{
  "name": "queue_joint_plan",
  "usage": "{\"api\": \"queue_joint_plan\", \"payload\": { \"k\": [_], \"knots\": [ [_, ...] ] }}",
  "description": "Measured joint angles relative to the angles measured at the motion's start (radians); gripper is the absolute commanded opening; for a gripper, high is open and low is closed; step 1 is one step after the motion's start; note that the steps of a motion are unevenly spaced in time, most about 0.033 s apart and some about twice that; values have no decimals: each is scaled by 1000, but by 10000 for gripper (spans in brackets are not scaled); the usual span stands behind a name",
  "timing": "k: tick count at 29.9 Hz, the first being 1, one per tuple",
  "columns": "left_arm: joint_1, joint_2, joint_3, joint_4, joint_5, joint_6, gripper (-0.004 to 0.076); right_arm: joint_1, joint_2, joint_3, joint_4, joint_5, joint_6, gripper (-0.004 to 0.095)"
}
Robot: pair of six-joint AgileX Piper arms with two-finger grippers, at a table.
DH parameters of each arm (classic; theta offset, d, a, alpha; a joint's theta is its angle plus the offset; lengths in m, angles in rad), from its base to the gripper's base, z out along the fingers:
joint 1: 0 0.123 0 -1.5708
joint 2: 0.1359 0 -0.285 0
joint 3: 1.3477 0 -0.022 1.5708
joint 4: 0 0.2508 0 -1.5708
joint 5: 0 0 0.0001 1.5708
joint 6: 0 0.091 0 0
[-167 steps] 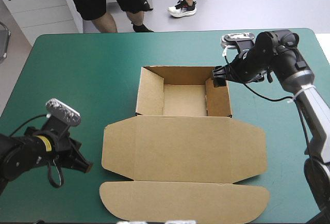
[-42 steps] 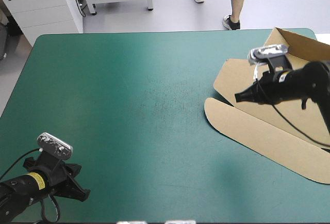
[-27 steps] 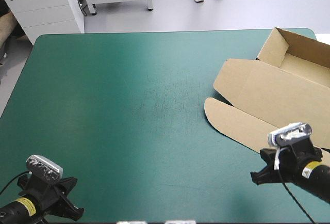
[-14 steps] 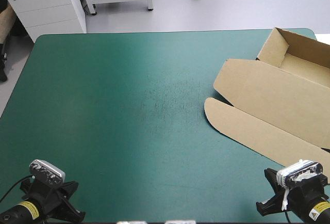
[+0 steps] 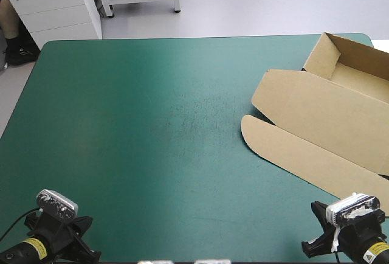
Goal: Fold the box
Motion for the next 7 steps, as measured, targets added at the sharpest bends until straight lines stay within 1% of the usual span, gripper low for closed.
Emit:
{"api": "queue_joint_plan", "payload": {
  "k": [7],
  "knots": [
    [0, 0, 0, -1, 14, 0, -8, 0, 0, 0, 0, -3, 0, -15]
  ]
}}
